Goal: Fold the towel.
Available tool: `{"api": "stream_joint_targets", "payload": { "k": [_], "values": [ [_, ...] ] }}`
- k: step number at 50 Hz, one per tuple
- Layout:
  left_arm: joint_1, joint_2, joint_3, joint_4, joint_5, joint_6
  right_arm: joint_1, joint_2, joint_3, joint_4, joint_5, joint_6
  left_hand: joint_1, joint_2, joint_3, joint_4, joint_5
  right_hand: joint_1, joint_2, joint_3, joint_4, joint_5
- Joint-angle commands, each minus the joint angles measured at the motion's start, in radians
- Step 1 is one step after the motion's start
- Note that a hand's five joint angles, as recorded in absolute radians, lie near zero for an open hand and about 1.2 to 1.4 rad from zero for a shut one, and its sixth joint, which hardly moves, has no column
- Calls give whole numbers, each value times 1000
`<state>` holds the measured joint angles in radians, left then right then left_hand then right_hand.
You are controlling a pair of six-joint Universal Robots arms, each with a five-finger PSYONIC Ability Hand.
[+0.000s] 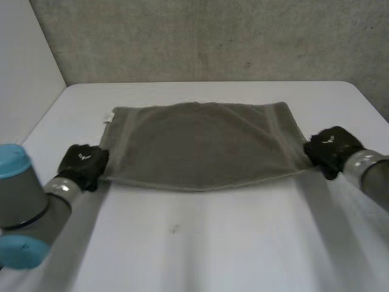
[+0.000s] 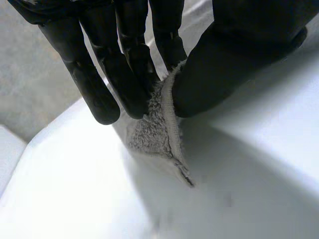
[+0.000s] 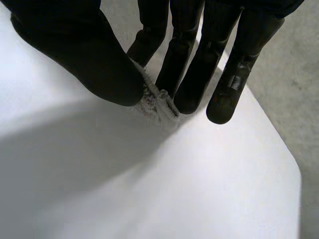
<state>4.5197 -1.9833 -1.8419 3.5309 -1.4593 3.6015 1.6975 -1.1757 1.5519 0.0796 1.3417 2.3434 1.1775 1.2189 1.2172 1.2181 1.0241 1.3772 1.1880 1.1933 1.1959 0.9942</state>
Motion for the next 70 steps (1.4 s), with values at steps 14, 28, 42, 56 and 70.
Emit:
{"api": "stream_joint_targets", "payload": {
  "k": [14, 28, 42, 56, 70],
  "values": [
    [150, 513, -179, -422, 188, 88, -180, -378, 91, 450, -153, -256, 219, 177, 179, 178, 198, 19, 208, 203, 200, 227],
    [7, -111, 350, -185, 99, 85, -15, 140, -250, 120, 76, -27, 219, 177, 179, 178, 198, 19, 208, 203, 200, 227],
    [-43, -491, 838, -185, 43, 77, 27, 393, -480, -202, 131, 77, 219, 177, 179, 178, 198, 19, 208, 203, 200, 227],
    [-76, -468, 796, -187, 56, -109, 51, 355, -442, -267, 155, 94, -1003, -1044, -1043, -1044, -1024, -1203, -1013, -1019, -1021, -994],
    [-54, -68, 329, -161, 59, -239, 34, 10, -46, -161, 143, 151, -1003, -1044, -1043, -1044, -1024, -1203, -1013, -1019, -1021, -994]
  ]
}}
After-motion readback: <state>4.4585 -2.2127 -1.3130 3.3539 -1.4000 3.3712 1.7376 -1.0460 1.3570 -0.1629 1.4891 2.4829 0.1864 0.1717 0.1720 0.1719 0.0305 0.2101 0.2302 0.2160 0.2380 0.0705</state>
